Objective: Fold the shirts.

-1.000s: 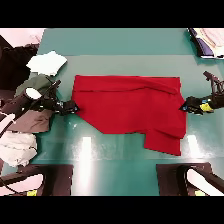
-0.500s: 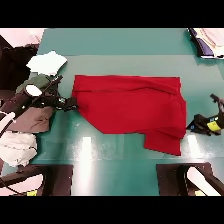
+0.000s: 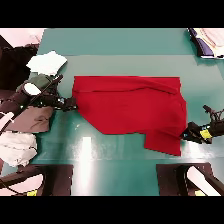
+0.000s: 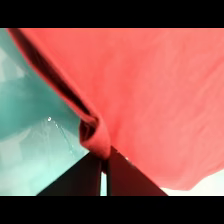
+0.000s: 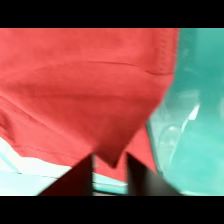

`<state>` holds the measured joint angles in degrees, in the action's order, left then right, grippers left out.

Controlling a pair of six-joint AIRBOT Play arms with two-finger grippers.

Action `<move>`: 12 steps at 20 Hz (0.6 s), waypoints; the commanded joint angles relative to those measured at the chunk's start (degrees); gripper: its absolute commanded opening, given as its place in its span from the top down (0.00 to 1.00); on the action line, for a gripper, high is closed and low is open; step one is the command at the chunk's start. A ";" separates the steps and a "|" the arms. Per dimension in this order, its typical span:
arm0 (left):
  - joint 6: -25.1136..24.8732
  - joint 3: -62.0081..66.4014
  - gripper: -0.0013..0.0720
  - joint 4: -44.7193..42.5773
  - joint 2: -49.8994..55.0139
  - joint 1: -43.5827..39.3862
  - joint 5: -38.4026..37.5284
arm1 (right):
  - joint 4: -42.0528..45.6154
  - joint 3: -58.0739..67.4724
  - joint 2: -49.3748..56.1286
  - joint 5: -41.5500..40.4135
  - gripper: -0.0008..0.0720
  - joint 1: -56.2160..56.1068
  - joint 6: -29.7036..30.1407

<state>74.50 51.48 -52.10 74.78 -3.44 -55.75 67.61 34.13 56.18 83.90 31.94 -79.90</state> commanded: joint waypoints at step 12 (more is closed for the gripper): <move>0.26 0.07 0.95 -12.24 -12.48 -0.02 -18.82 | -1.62 3.54 -10.78 7.34 0.97 0.04 1.55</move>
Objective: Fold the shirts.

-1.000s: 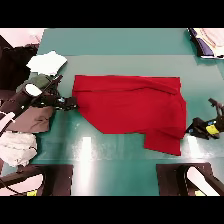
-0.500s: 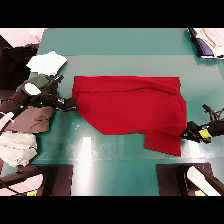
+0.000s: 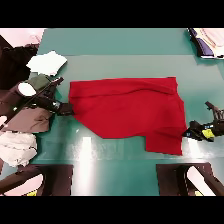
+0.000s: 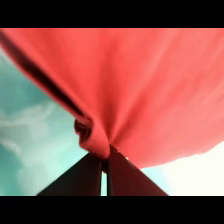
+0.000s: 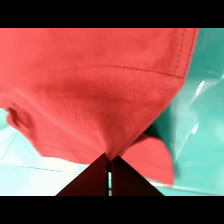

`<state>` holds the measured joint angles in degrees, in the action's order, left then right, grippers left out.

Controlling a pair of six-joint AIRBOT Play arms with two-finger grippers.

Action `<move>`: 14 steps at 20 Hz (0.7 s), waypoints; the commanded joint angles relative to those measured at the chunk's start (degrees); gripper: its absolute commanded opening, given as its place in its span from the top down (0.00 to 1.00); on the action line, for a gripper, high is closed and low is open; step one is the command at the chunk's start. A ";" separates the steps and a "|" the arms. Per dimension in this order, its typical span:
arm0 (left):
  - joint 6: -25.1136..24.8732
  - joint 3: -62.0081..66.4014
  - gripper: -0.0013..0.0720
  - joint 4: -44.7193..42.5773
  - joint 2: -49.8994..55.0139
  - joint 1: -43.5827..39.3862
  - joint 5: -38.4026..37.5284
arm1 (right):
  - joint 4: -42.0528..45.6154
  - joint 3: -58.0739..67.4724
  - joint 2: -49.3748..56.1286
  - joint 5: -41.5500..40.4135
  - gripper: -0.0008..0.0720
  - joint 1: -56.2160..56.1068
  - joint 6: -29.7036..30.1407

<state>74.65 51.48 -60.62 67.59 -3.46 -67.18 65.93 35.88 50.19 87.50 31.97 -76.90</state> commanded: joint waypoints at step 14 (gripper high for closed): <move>4.00 -0.15 0.51 -3.30 -6.25 0.02 17.59 | 0.02 4.26 0.90 -0.76 0.97 -15.69 -5.16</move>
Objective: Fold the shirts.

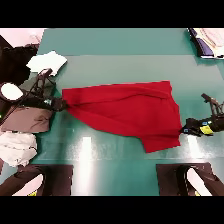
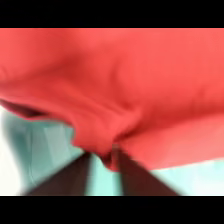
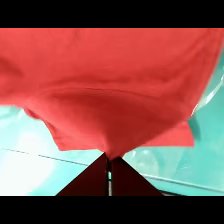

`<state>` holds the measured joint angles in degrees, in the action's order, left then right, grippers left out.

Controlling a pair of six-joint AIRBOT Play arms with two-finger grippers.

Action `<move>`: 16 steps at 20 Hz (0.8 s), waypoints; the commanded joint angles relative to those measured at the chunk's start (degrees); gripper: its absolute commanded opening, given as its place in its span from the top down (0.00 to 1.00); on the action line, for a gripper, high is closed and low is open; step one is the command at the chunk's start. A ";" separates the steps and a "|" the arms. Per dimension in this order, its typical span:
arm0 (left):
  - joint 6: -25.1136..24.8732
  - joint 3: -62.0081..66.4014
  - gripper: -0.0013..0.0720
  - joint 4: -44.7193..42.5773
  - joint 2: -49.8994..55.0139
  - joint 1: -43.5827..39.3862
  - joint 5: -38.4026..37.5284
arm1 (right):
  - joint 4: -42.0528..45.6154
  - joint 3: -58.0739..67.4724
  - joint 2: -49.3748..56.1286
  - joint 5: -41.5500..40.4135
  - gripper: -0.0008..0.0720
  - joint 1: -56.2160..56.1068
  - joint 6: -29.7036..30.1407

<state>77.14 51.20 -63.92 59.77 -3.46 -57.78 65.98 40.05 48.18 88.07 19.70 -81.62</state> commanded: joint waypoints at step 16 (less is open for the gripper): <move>-15.96 -11.08 0.37 10.38 6.29 11.67 0.66 | -0.02 0.09 5.35 -3.58 0.97 -4.94 -0.44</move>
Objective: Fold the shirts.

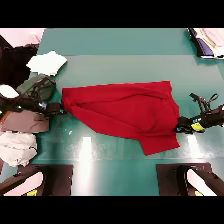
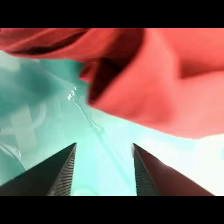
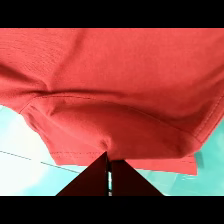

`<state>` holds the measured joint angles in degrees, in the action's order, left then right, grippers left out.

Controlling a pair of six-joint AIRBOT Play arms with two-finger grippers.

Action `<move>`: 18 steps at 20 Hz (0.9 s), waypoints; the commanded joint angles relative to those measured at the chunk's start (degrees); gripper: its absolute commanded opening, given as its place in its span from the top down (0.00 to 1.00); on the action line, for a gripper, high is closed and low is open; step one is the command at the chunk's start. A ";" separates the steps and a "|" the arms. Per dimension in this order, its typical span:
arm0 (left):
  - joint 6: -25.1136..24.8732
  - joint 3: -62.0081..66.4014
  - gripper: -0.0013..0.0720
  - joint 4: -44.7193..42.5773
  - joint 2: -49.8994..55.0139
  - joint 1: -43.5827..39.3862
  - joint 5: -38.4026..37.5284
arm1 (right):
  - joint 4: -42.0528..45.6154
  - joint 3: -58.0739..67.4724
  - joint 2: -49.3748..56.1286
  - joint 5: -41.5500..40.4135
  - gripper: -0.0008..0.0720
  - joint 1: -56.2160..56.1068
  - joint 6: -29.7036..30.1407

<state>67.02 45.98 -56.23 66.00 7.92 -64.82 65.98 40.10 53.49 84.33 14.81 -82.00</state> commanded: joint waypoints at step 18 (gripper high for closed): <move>-23.54 -8.41 0.38 16.41 4.35 0.26 18.75 | -0.02 0.04 0.04 1.14 0.96 -0.04 -2.69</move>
<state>45.06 37.60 -40.69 70.06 8.16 -46.22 65.95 40.10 53.52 85.62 14.81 -84.38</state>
